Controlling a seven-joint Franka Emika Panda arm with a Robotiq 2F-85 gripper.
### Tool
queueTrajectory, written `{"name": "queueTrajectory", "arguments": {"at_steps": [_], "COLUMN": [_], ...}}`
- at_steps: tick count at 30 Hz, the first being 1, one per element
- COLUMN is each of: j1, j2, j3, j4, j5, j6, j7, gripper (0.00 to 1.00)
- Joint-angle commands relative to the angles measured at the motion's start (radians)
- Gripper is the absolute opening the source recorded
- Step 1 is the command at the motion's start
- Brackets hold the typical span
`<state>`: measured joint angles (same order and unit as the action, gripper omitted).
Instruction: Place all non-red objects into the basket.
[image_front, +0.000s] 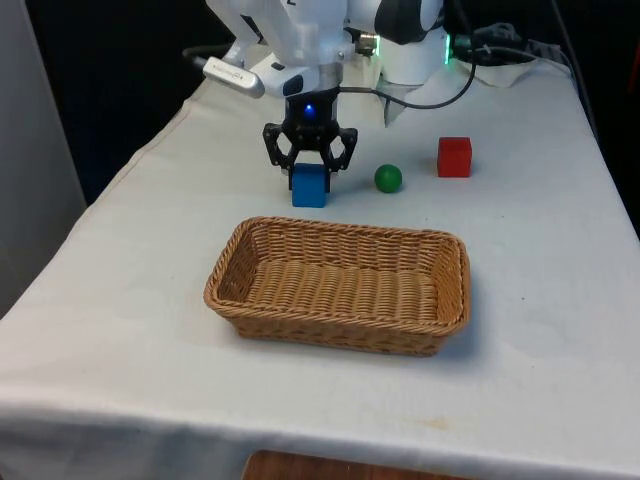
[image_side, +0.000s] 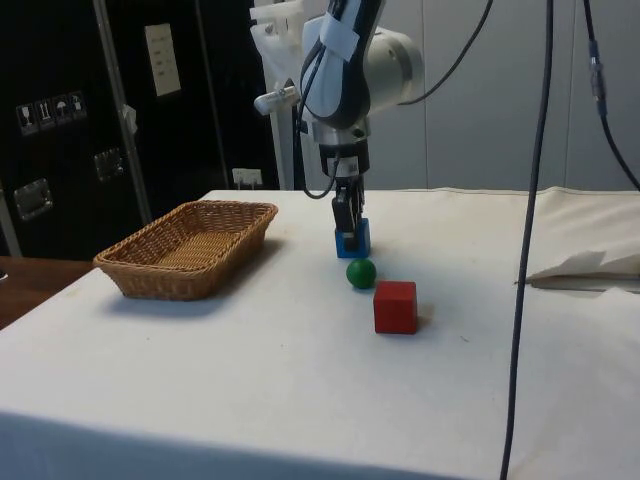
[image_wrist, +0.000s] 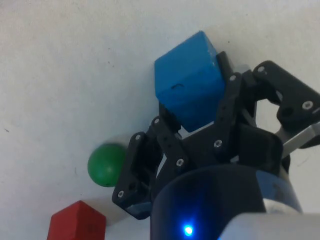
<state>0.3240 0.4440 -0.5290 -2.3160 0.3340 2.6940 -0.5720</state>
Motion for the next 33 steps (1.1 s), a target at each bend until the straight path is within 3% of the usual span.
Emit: {"name": "queueTrajectory", "arguments": {"at_steps": [1,6,8,9,11,15,18,19,20,28,29,30,33], "j1": [-0.014,-0.013,0.0,-0.006,0.003,0.008,0.009,0.001,0.01,0.009,0.001,0.009,0.008], "j2": [-0.004,-0.004,0.0,-0.016,-0.032,-0.057,-0.085,-0.087,-0.092,-0.16,-0.156,-0.169,-0.191], "j3": [0.018,0.018,0.0,0.001,-0.018,-0.037,-0.051,-0.038,-0.053,-0.073,-0.06,-0.074,-0.076], "j4": [0.0,0.0,0.001,0.001,0.003,0.005,0.007,0.007,0.008,0.015,0.012,0.017,0.021], "j5": [0.022,0.021,0.001,0.006,-0.007,-0.022,-0.038,-0.023,-0.042,-0.077,-0.055,-0.082,-0.096], "j6": [0.01,0.01,-0.001,-0.005,-0.02,-0.042,-0.066,-0.061,-0.071,-0.122,-0.108,-0.128,-0.145], "j7": [-0.016,-0.015,0.0,-0.007,0.001,0.009,0.016,0.003,0.018,0.033,0.015,0.036,0.045], "gripper": [0.01,0.02,0.02,0.02,0.02,0.02,0.02,0.02,0.02,0.02,0.02,0.02,0.02]}}
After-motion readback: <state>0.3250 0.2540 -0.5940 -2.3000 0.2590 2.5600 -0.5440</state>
